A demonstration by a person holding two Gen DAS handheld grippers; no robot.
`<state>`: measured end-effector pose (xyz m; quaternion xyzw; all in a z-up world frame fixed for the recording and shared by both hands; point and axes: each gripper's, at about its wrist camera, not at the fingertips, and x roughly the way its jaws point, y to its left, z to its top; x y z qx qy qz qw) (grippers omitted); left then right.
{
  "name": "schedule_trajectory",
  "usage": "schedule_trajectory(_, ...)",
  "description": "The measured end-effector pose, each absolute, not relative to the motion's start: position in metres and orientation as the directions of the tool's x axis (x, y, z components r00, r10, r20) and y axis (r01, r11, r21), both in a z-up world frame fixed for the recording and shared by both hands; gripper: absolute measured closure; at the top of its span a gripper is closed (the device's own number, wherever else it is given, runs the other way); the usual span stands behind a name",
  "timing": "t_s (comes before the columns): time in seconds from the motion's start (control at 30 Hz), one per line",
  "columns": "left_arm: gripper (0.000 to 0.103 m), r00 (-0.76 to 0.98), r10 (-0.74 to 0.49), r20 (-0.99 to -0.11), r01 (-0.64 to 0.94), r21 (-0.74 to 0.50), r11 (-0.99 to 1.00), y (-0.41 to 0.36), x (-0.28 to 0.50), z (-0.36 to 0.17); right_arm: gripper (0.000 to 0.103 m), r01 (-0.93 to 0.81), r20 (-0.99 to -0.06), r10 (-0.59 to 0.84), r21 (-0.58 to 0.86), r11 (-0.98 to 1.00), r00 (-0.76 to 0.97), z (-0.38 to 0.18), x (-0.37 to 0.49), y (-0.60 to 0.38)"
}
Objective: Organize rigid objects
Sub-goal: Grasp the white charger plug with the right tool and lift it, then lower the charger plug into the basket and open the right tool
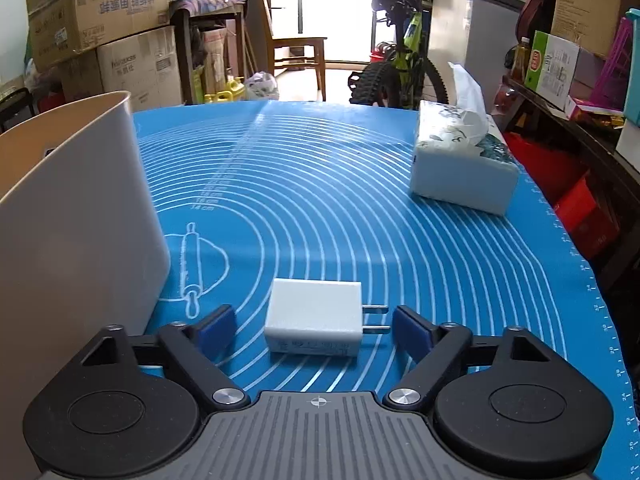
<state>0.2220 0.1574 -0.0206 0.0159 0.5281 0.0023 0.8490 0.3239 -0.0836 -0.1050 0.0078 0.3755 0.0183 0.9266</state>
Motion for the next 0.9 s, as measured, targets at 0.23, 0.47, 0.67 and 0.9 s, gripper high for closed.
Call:
schedule_trajectory(0.23, 0.097, 0.442, 0.021, -0.897, 0.013, 0.029, 0.999, 0.157, 0.222, -0.021, 0.038, -0.023, -0.687, 0.026, 0.013, 1.0, 0.726, -0.103, 0.322, -0.085)
schedule_trajectory(0.47, 0.097, 0.442, 0.021, -0.897, 0.012, 0.029, 1.0, 0.158, 0.222, -0.021, 0.038, -0.048, -0.68, 0.033, -0.003, 0.999, 0.732, -0.091, 0.32, -0.078)
schedule_trajectory(0.67, 0.097, 0.441, 0.023, -0.897, 0.011, 0.031, 0.999, 0.157, 0.223, -0.02, 0.038, -0.016, -0.642, 0.015, 0.004, 1.0, 0.767, -0.062, 0.31, -0.081)
schedule_trajectory(0.9, 0.097, 0.442, 0.027, -0.897, 0.011, 0.036, 0.999, 0.155, 0.222, -0.019, 0.038, -0.036, -0.53, 0.04, 0.016, 0.999, 0.847, -0.015, 0.287, -0.072)
